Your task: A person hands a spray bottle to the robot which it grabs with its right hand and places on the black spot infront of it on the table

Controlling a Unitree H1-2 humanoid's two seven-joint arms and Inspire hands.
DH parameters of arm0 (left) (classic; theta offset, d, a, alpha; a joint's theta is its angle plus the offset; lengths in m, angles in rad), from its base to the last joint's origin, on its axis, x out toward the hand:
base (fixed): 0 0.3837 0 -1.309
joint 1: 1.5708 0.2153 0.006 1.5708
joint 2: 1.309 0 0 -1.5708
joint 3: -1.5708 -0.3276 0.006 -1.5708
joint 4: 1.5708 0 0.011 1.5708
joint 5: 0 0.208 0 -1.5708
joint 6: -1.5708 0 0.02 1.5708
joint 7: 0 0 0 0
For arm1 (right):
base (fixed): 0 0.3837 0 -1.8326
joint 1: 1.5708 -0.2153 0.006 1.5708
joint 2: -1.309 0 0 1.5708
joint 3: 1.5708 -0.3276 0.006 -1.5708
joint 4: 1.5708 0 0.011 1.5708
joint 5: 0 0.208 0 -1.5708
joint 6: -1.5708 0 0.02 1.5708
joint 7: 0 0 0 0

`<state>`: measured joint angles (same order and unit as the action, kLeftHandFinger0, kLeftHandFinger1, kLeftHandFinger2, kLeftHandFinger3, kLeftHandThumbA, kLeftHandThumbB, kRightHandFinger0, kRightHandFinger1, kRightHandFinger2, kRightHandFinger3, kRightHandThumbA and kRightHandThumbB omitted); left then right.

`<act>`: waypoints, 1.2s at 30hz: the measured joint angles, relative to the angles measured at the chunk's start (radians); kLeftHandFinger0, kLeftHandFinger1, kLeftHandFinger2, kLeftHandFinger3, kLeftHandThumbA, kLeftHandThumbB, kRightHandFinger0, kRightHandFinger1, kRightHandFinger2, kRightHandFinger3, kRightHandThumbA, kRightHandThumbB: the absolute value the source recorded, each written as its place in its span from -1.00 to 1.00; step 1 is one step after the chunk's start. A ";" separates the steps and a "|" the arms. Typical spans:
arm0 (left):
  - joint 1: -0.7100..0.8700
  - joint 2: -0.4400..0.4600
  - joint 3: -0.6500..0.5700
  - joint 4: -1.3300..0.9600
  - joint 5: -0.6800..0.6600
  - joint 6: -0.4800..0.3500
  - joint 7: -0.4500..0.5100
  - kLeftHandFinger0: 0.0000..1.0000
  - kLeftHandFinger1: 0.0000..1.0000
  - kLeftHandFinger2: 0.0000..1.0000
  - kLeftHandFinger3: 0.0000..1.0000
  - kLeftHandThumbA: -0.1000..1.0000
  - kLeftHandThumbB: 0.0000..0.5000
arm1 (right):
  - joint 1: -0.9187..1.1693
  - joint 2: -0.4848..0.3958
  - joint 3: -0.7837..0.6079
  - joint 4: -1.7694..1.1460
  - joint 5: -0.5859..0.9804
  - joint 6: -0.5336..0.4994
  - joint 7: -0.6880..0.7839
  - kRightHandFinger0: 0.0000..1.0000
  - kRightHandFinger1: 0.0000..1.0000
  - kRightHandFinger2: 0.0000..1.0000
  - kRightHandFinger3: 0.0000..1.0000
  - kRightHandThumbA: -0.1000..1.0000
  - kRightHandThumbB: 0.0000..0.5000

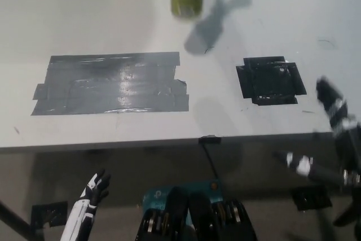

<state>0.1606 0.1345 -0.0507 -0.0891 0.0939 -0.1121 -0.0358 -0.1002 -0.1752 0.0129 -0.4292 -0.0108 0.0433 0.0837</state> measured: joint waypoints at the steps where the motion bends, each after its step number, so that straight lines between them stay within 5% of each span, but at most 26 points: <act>1: 0.000 0.000 0.000 0.000 0.000 0.000 0.000 1.00 1.00 1.00 1.00 1.00 -0.76 | -0.034 -0.003 -0.005 0.001 0.009 0.027 0.001 1.00 1.00 1.00 1.00 1.00 0.20; 4: 0.002 0.000 0.000 0.000 0.000 0.000 0.000 1.00 1.00 1.00 1.00 1.00 -0.78 | -0.121 -0.005 -0.015 0.020 0.031 0.093 0.004 1.00 1.00 1.00 1.00 1.00 0.20; 12: 0.016 0.000 0.000 0.000 0.001 -0.006 0.000 1.00 1.00 1.00 1.00 1.00 -0.82 | -0.369 -0.015 -0.017 0.260 0.050 0.249 0.024 1.00 1.00 1.00 1.00 1.00 0.91; 19: 0.020 0.000 0.000 0.000 0.000 -0.012 0.000 1.00 1.00 1.00 1.00 1.00 -0.83 | -0.521 0.038 -0.016 0.464 0.081 0.343 0.035 1.00 1.00 1.00 1.00 1.00 0.57; 23: 0.019 -0.001 0.000 0.000 0.001 -0.013 -0.001 1.00 1.00 1.00 1.00 1.00 -0.88 | -0.617 0.074 -0.021 0.619 0.092 0.355 0.038 1.00 1.00 1.00 1.00 1.00 0.98; 36: 0.008 -0.002 0.001 0.000 -0.001 -0.016 -0.009 1.00 1.00 1.00 1.00 1.00 -0.81 | -0.813 0.137 -0.005 0.906 0.090 0.363 0.032 1.00 1.00 1.00 1.00 1.00 0.75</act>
<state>0.1691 0.1322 -0.0494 -0.0891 0.0924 -0.1286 -0.0447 -0.9130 -0.0378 0.0079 0.4763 0.0791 0.4059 0.1158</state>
